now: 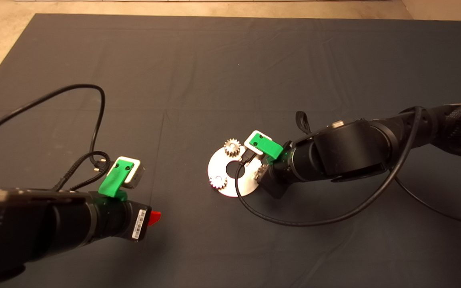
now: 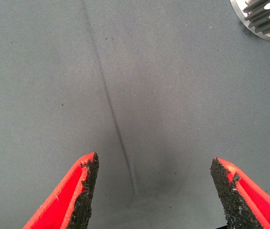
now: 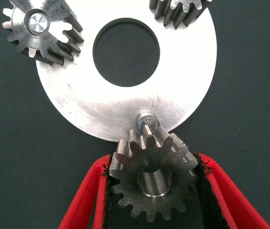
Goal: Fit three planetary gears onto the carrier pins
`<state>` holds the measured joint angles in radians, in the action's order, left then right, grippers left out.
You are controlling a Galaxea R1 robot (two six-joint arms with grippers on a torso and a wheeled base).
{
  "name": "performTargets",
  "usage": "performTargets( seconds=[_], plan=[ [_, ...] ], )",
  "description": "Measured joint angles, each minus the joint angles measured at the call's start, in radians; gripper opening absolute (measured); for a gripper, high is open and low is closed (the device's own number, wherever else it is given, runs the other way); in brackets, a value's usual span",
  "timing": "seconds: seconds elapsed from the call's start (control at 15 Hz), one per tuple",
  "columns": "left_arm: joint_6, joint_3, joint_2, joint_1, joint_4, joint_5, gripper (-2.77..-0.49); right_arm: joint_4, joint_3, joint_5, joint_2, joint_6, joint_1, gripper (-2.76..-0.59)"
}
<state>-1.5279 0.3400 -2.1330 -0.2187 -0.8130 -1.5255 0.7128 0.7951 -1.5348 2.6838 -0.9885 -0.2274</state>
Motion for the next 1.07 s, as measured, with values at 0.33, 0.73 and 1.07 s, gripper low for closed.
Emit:
performTargets(
  seconds=[0.33,0.73,1.07],
  plan=[
    [0.000,0.000,0.000,0.000,0.000,0.000,-1.62,0.001,0.007,0.000,0.006,0.000,0.000,-2.39],
    [0.000,0.000,0.000,0.000,0.000,0.000,-1.62,0.001,0.018,0.000,0.009,0.000,0.000,-2.39],
    [0.000,0.000,0.000,0.000,0.000,0.000,-1.62,0.001,0.029,0.000,0.010,0.000,0.001,-2.39]
  ],
)
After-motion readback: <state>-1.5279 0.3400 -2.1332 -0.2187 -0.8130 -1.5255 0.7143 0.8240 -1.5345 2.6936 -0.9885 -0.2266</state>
